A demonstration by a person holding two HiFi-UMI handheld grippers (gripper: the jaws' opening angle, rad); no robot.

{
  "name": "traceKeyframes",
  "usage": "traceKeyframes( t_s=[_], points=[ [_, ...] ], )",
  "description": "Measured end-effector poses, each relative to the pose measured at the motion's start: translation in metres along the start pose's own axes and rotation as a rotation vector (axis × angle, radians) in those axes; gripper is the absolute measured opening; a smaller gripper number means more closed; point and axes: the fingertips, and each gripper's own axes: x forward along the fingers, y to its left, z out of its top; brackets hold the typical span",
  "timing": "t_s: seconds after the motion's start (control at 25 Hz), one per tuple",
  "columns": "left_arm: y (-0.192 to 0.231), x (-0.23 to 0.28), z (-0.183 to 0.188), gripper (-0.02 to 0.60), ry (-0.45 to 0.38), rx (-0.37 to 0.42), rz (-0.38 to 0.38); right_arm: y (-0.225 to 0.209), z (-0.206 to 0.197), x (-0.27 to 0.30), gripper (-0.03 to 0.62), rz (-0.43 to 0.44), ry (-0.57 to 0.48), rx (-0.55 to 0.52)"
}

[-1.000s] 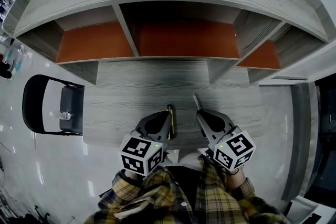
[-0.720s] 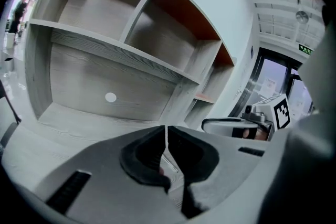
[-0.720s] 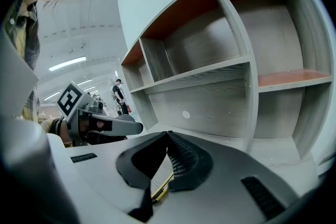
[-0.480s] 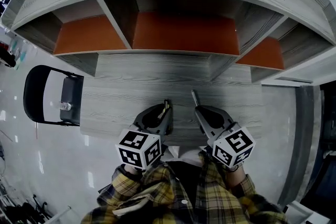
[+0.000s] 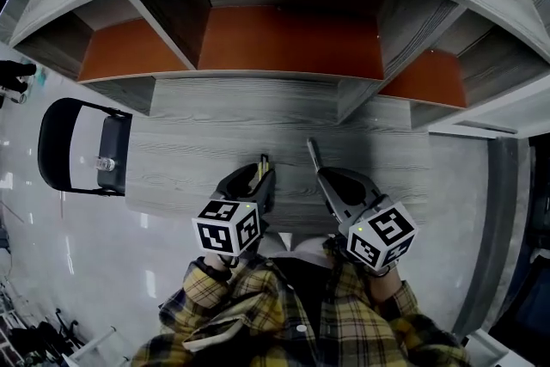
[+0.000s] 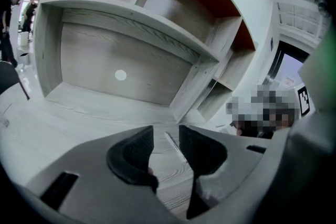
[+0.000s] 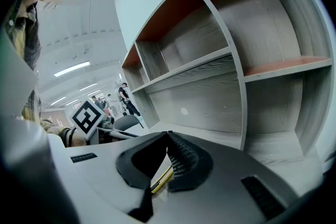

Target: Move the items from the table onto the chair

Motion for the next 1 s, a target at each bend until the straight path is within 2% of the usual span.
traceKeyframes(
  t_s=[0.12,0.28,0.48,0.64,0.8,0.92,1.0],
  points=[
    [0.021,0.013,-0.024,0.143,0.051,-0.026,0.066,-0.001,-0.007,-0.002,0.018,0.011,0.011,0.010],
    [0.044,0.034,-0.056,0.143,0.133,-0.007,0.149,-0.005,-0.016,-0.006,0.018,0.020,0.031,0.024],
    [0.054,0.059,-0.094,0.143,0.242,-0.045,0.171,-0.008,-0.024,-0.005,0.018,0.036,0.053,0.030],
    [0.060,0.072,-0.115,0.144,0.316,0.015,0.207,-0.005,-0.029,-0.003,0.018,0.058,0.068,0.028],
    [0.061,0.074,-0.124,0.147,0.345,0.010,0.213,-0.001,-0.036,-0.001,0.018,0.079,0.084,0.031],
    [0.068,0.076,-0.138,0.149,0.370,-0.023,0.240,0.001,-0.040,-0.001,0.018,0.091,0.089,0.032],
    [0.072,0.076,-0.143,0.148,0.370,-0.019,0.269,0.002,-0.042,-0.001,0.018,0.097,0.089,0.036]
  ],
)
